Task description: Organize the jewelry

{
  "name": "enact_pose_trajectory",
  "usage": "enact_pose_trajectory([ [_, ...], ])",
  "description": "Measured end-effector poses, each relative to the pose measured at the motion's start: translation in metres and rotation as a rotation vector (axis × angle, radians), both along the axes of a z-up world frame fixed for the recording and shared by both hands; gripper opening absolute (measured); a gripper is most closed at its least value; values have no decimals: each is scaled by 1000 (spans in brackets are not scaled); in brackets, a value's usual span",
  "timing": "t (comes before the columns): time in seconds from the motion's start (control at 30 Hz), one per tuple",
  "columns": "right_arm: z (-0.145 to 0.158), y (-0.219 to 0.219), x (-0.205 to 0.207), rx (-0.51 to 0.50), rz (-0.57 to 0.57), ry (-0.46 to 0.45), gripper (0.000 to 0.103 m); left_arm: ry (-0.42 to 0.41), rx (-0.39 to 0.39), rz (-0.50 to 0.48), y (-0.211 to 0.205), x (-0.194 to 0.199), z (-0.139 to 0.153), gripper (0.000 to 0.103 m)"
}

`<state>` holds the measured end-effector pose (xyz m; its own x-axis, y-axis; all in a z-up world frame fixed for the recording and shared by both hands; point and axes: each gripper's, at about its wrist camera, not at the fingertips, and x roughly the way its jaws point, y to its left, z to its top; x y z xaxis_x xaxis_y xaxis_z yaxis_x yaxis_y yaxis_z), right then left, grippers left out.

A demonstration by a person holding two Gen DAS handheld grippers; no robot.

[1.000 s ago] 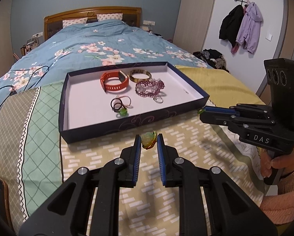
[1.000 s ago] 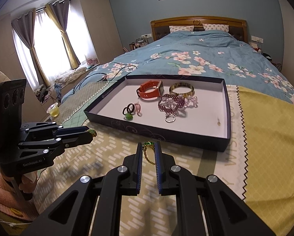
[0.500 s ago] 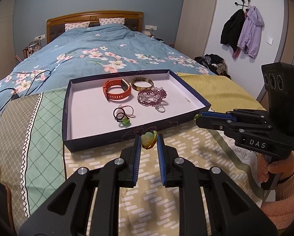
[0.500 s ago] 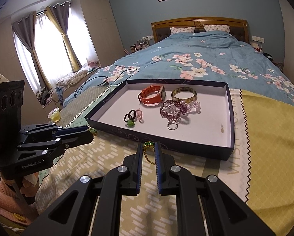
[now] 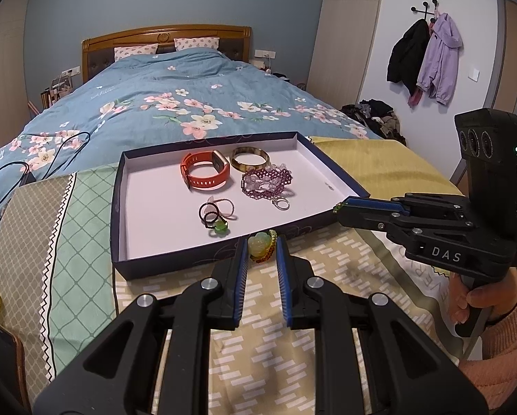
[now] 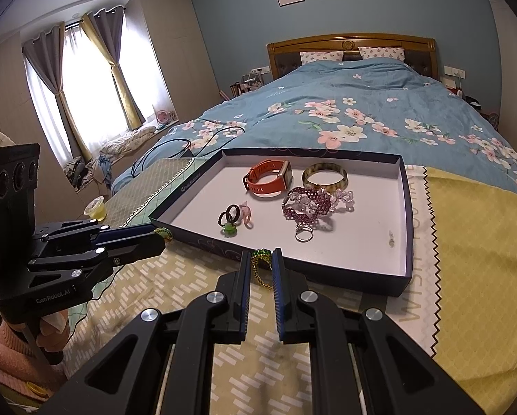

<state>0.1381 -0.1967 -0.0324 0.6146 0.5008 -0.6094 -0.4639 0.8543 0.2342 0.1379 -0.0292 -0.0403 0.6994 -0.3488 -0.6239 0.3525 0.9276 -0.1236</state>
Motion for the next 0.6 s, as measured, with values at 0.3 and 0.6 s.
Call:
enact_pose_trajectory([
  [0.3, 1, 1, 2, -1, -1, -4, 11, -5, 4, 4, -1, 2, 2, 17],
  [0.6, 6, 2, 11, 3, -6, -11, 10, -7, 5, 6, -1, 4, 2, 17],
])
